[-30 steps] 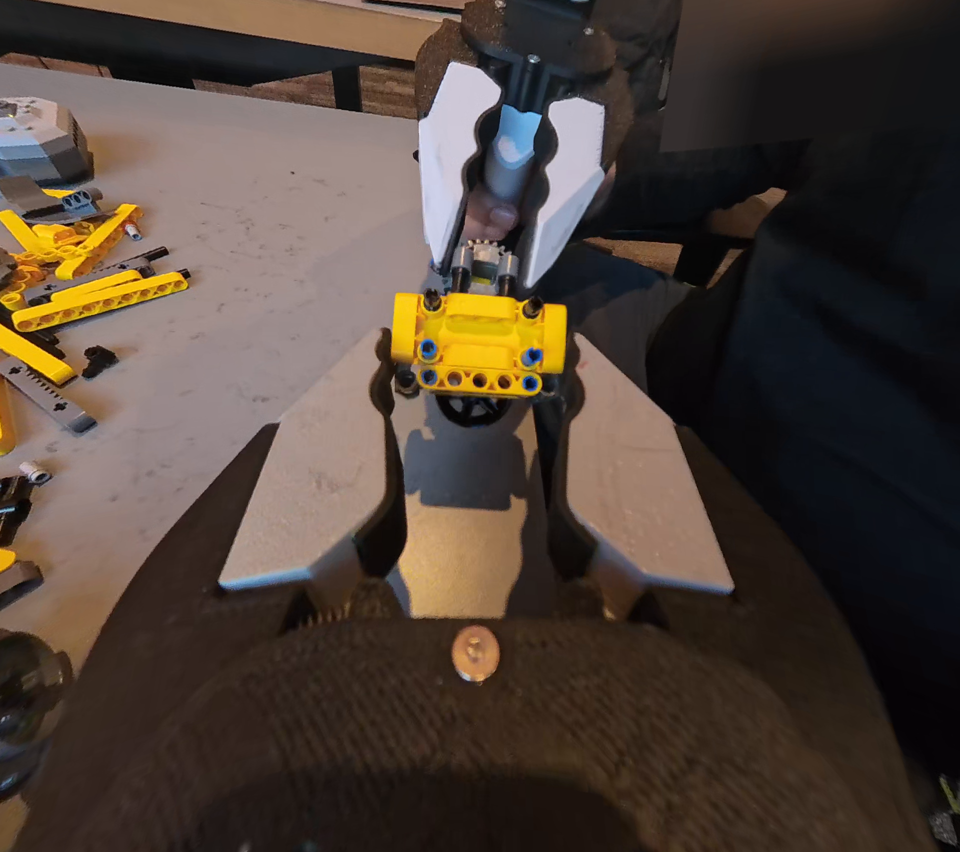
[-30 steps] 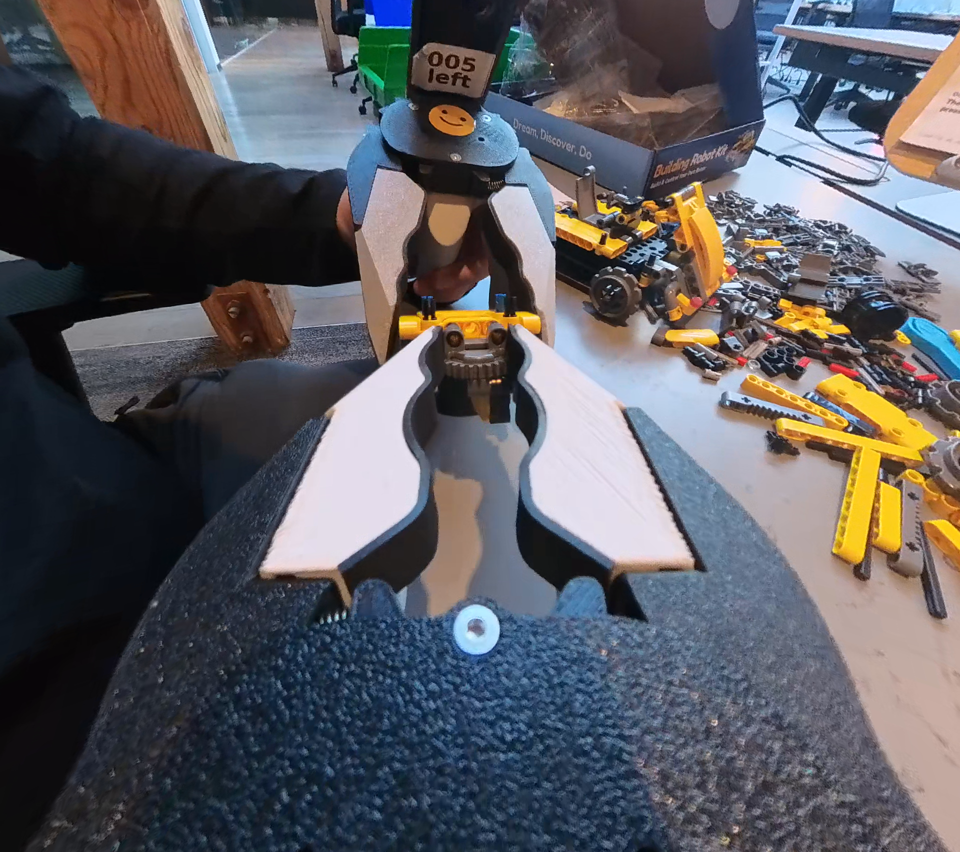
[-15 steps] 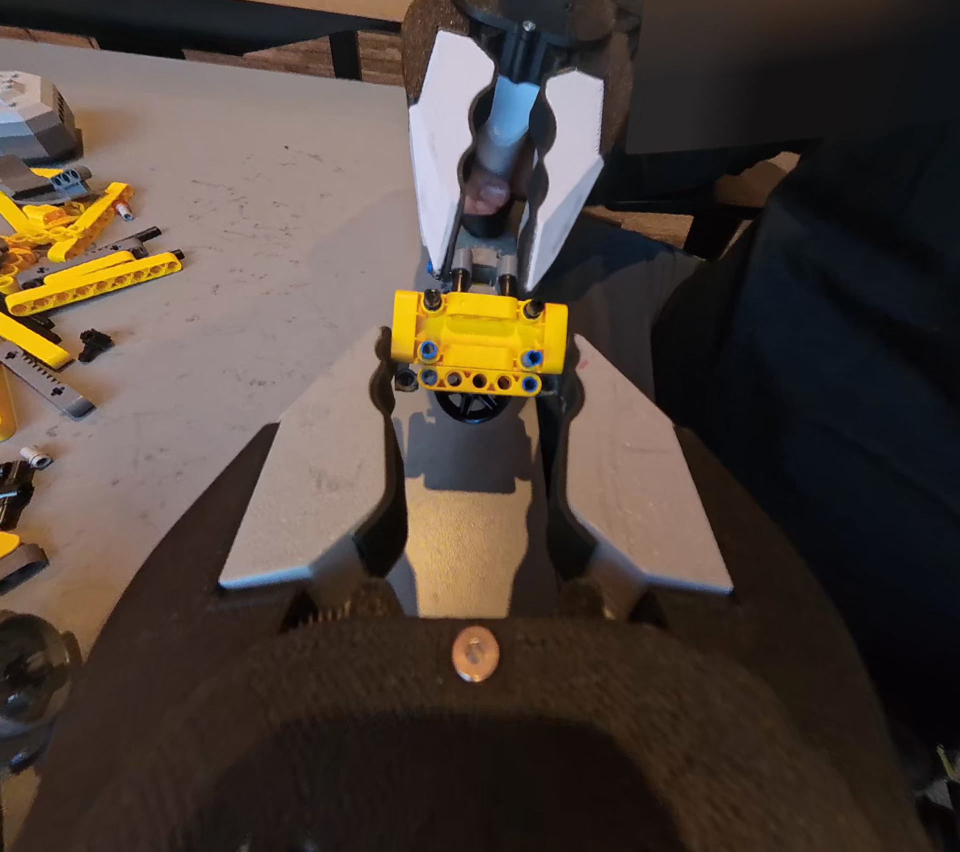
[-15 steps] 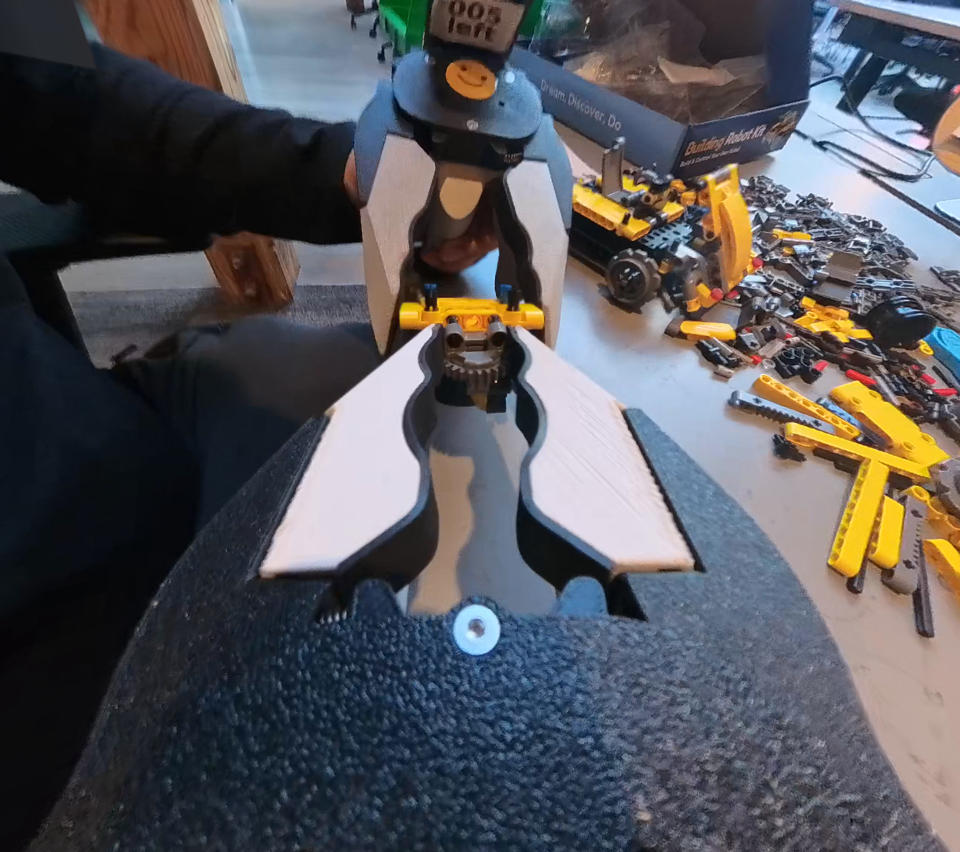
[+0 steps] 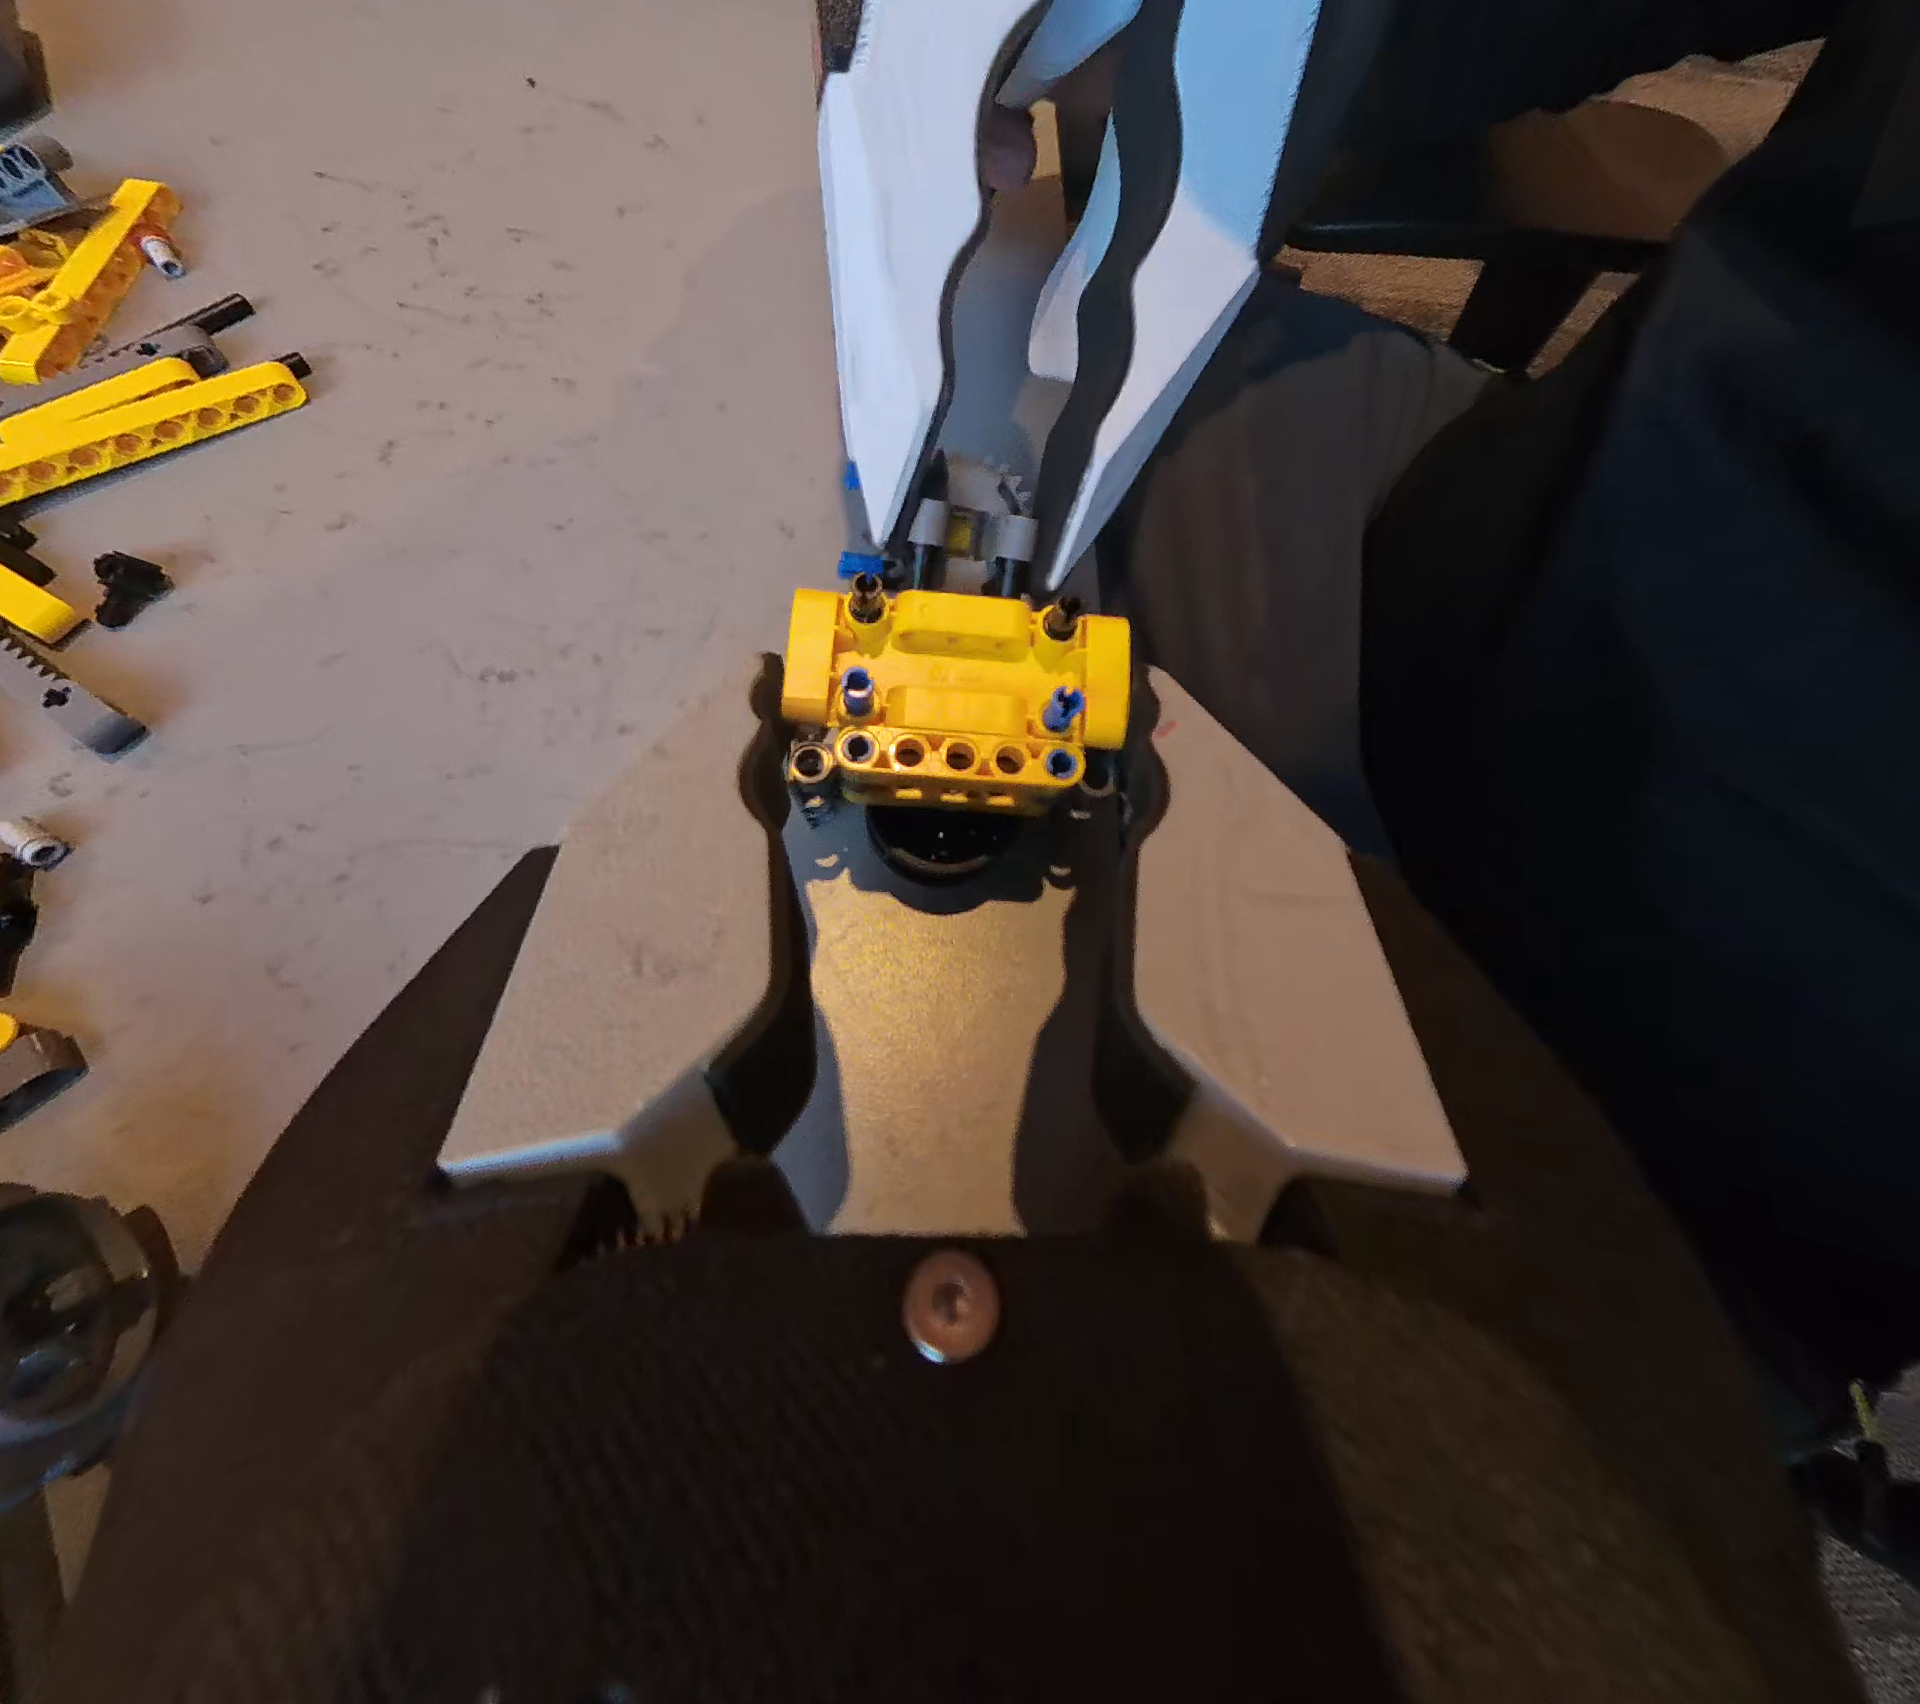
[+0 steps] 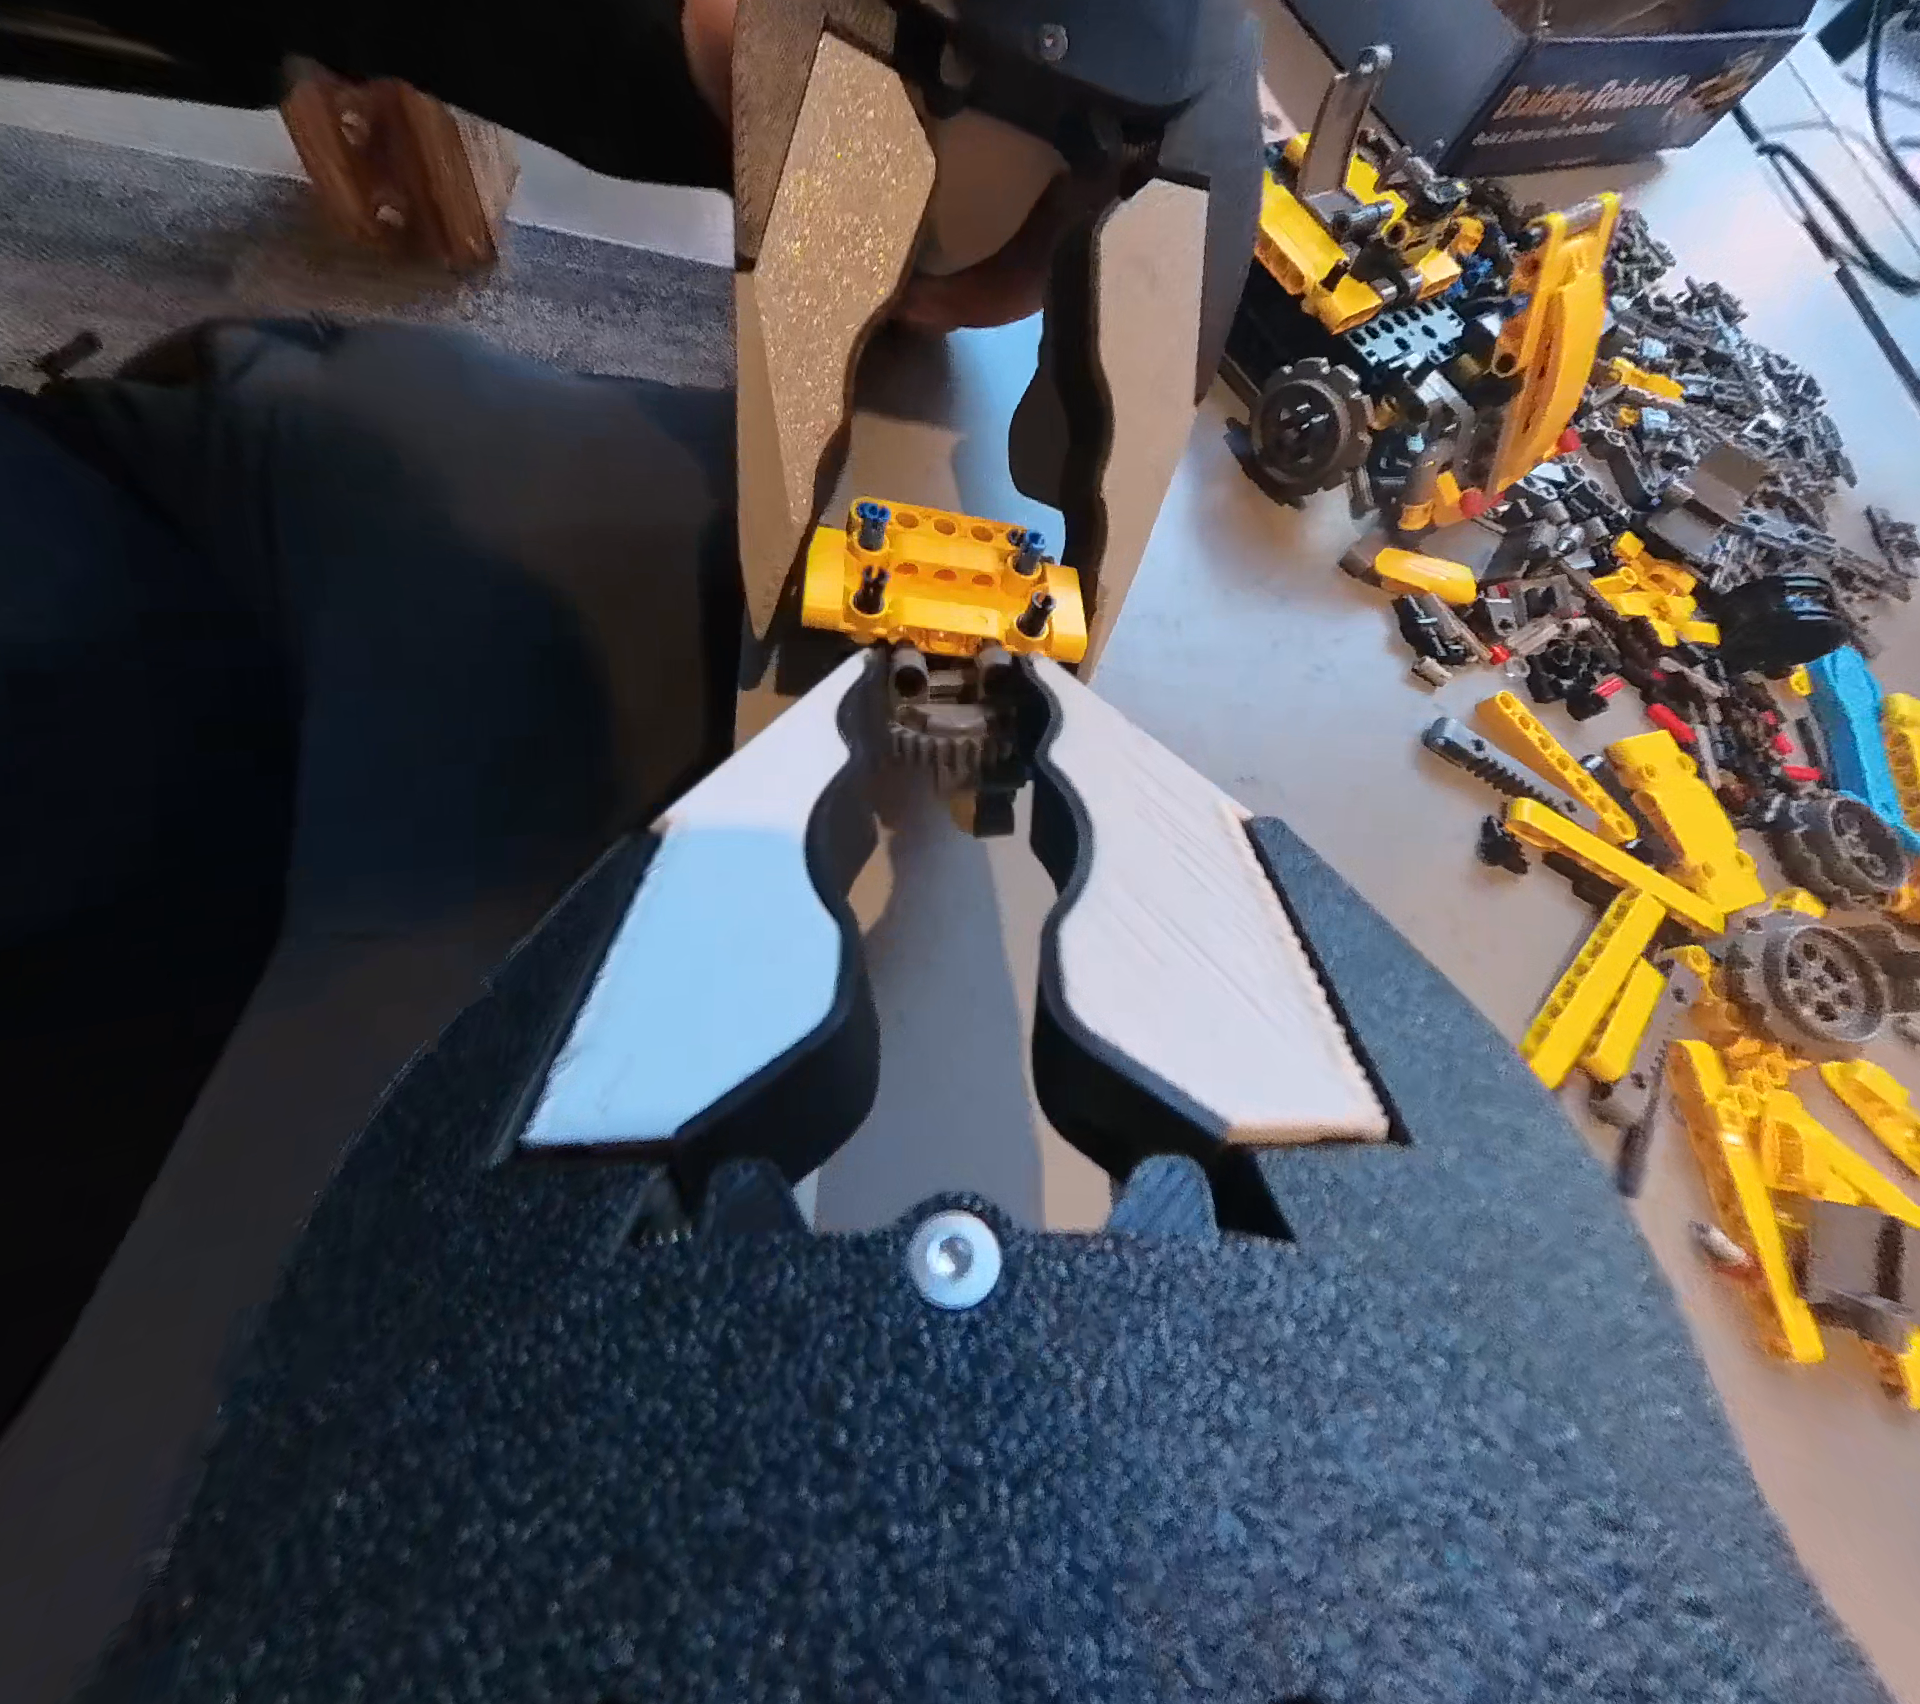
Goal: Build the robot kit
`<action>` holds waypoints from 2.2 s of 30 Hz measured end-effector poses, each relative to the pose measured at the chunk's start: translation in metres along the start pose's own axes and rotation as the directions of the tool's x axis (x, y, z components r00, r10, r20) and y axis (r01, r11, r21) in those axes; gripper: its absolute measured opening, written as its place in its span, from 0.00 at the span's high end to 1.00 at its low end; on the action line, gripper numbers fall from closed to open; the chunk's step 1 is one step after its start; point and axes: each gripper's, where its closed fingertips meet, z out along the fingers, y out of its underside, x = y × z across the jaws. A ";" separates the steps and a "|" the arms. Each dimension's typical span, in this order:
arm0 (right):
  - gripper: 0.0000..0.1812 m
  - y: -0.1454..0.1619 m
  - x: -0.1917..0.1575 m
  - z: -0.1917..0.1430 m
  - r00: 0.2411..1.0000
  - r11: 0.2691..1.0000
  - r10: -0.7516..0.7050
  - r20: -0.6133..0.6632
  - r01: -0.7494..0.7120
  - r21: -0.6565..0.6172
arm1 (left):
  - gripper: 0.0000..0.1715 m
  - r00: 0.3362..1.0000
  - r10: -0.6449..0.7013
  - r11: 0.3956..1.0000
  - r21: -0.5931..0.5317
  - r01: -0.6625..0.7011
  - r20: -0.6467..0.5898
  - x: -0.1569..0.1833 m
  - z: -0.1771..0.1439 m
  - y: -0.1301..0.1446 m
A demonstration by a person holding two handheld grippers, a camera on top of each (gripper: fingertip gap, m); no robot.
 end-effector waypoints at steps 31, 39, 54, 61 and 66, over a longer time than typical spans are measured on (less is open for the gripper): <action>0.87 -0.015 -0.001 0.013 0.991 0.984 0.127 -0.038 -0.121 0.134 | 0.62 0.997 -0.081 0.995 -0.059 0.082 0.017 0.001 -0.013 0.015; 0.87 -0.012 0.005 0.005 0.988 0.978 0.145 -0.046 -0.137 0.156 | 0.62 0.995 -0.102 0.994 -0.032 0.102 0.017 -0.003 -0.018 0.011; 0.87 -0.050 -0.005 -0.030 0.990 0.885 0.131 0.054 -0.141 0.445 | 0.70 0.999 0.035 0.997 -0.064 -0.032 0.042 0.029 -0.024 -0.039; 0.87 -0.075 -0.006 -0.055 0.969 0.754 0.179 0.167 -0.245 0.610 | 0.71 1.000 -0.009 0.993 0.115 0.011 -0.012 0.035 -0.007 -0.067; 0.87 -0.080 -0.002 -0.066 0.940 0.664 0.235 0.247 -0.341 0.666 | 0.88 0.999 -0.049 0.975 0.218 0.046 0.007 0.034 -0.004 -0.081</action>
